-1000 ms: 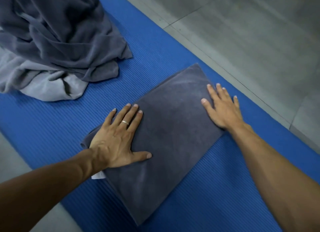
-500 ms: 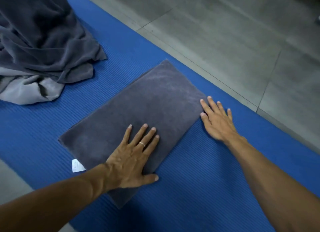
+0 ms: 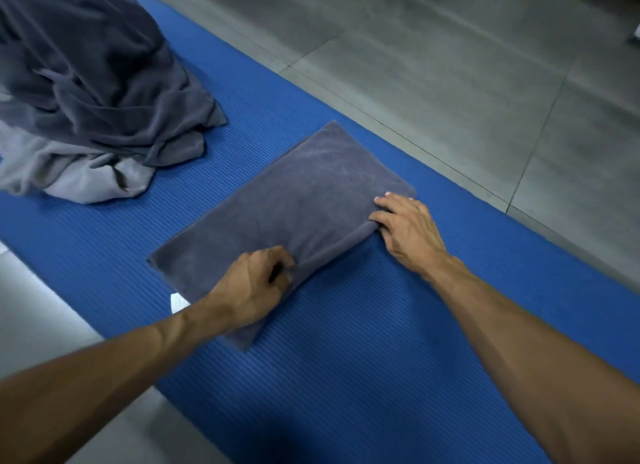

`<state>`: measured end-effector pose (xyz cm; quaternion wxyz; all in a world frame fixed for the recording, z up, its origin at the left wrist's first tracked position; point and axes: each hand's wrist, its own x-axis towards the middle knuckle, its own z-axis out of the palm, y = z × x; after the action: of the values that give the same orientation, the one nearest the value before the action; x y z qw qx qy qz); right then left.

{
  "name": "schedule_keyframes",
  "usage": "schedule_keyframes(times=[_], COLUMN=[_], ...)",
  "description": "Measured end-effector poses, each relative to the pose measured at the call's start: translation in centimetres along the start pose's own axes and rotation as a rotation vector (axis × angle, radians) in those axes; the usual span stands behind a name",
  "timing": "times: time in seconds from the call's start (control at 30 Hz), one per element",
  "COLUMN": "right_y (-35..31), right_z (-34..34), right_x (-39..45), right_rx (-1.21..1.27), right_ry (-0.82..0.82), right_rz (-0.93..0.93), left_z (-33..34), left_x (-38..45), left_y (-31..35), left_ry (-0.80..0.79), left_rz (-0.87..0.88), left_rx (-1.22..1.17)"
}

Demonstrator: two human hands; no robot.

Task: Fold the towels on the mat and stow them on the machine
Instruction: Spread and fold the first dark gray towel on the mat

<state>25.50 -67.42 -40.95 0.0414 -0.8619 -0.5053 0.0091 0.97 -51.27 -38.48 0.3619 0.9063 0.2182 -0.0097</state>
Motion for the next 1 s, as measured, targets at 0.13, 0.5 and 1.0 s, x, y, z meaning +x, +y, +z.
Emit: schedule_keyframes(times=[0.13, 0.5, 1.0], right_y=[-0.4, -3.9, -3.9], right_z=[-2.7, -11.0, -4.7], right_x=[-1.5, -6.0, -1.7], right_rx=[-0.173, -0.023, -0.207], right_ry=[-0.177, -0.921, -0.247], right_rz=[-0.117, 0.084, 0.096], left_z=[-1.4, -3.8, -2.2], left_x=[-1.0, -2.9, -0.2], left_y=[-0.4, 1.5, -2.0], left_ry=[-0.157, -0.593, 0.0], left_rz=[-0.001, 0.031, 0.05], left_rx=[0.032, -0.056, 0.603])
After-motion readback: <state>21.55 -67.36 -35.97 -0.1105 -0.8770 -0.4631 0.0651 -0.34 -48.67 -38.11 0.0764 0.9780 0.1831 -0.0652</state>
